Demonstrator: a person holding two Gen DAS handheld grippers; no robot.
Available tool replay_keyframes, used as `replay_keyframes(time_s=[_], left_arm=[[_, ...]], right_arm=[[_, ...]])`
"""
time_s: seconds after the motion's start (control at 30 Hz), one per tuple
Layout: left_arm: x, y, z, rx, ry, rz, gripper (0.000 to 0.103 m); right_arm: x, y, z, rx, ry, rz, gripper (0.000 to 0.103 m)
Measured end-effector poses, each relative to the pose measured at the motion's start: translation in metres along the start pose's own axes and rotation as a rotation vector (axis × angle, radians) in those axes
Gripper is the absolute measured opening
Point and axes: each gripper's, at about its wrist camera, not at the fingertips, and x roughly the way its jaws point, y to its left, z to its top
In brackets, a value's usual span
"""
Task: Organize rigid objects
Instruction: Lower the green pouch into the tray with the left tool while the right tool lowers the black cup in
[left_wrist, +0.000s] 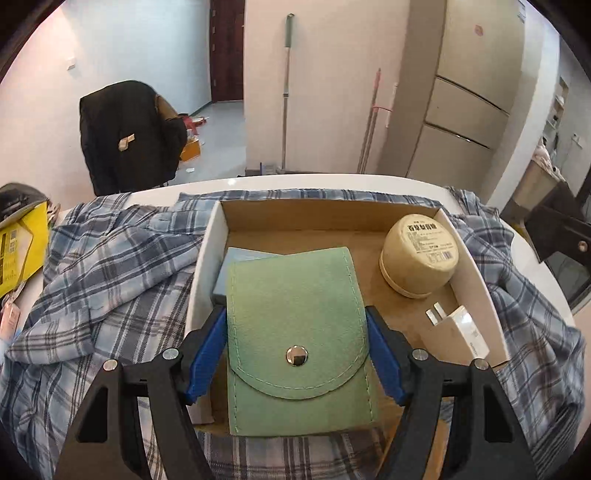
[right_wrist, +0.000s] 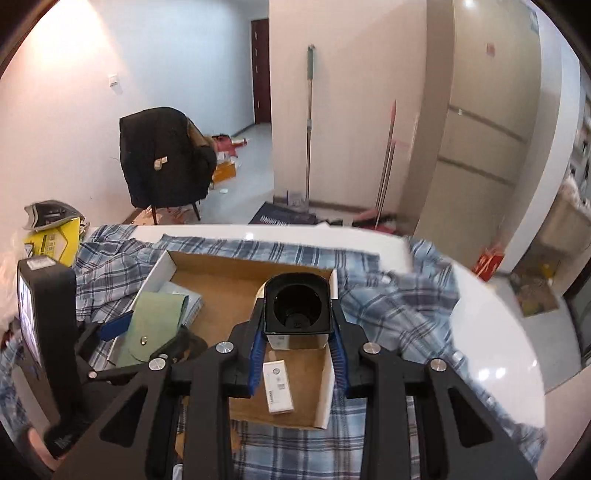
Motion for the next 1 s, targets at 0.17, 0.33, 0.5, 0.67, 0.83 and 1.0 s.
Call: replay_keyframes(time_s=[0.17,0.33,0.5,0.67,0.83,1.0], left_arm=[[0.006,-0.002,-0.003,-0.012,0.028,-0.043,0.074],[0.015,0.001,-0.003,-0.013,0.048,-0.023,0.074],[0.021,0.003,-0.005,-0.006,0.083,-0.037,0.074],[0.009,0.009,-0.002,-0.034,0.010,-0.060,0.076],[-0.009,0.012,0.001,-0.025,-0.095,-0.049,0.088],[-0.037,0.018,0.003,-0.063,-0.270,0.039,0.088]], right_arm=[[0.019,-0.001,-0.008,0.013,0.052,0.006,0.029],[0.025,0.002,-0.013,0.009,0.068,0.015,0.029],[0.027,0.004,-0.015,0.026,0.069,0.088,0.029],[0.027,-0.006,-0.013,0.063,0.041,0.129,0.029],[0.025,-0.008,-0.010,0.072,0.025,0.143,0.030],[0.032,-0.001,-0.015,0.061,0.054,0.184,0.030]])
